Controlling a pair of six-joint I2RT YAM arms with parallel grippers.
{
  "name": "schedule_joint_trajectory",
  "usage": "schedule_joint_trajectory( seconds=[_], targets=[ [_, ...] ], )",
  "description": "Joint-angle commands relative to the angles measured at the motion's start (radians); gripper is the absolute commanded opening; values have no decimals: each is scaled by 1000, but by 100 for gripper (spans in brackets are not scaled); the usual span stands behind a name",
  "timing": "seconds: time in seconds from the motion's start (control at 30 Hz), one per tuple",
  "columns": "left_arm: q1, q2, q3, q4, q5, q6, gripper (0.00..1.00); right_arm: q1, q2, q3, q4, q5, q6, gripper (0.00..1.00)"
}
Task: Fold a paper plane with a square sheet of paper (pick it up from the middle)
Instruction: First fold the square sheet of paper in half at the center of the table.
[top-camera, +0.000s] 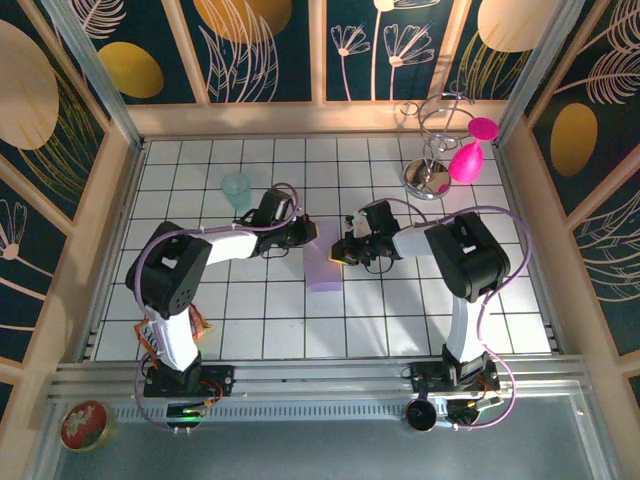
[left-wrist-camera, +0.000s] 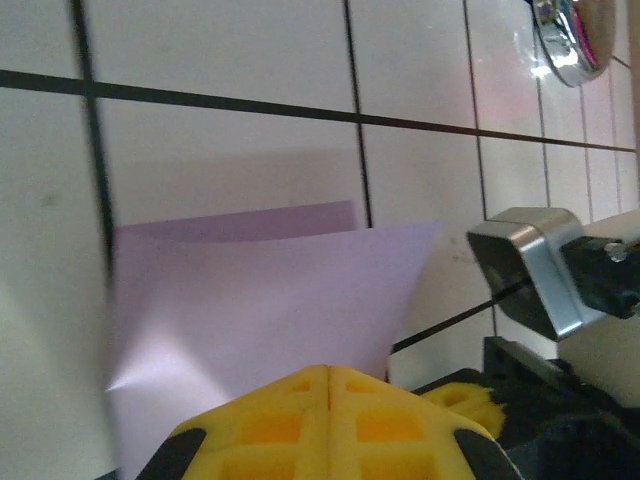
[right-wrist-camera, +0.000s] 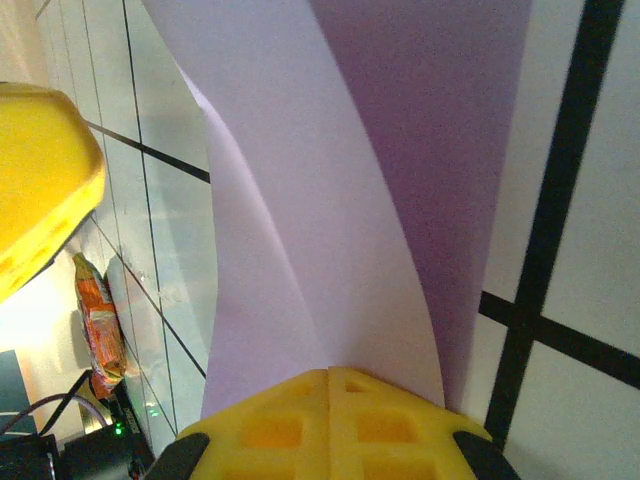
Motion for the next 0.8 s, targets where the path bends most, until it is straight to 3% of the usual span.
schedule_joint_trajectory(
  seconds=[0.0, 0.27, 0.6, 0.77],
  targets=[
    [10, 68, 33, 46, 36, -28, 1, 12, 235, -116, -223, 371, -61, 0],
    [27, 169, 89, 38, -34, -21, 0, 10, 232, -132, -216, 378, -62, 0],
    [128, 187, 75, -2, -156, 9, 0, 4, 226, -147, -207, 383, -61, 0],
    [146, 204, 128, -47, -153, 46, 1, 5, 224, -150, -204, 382, -60, 0]
  ],
)
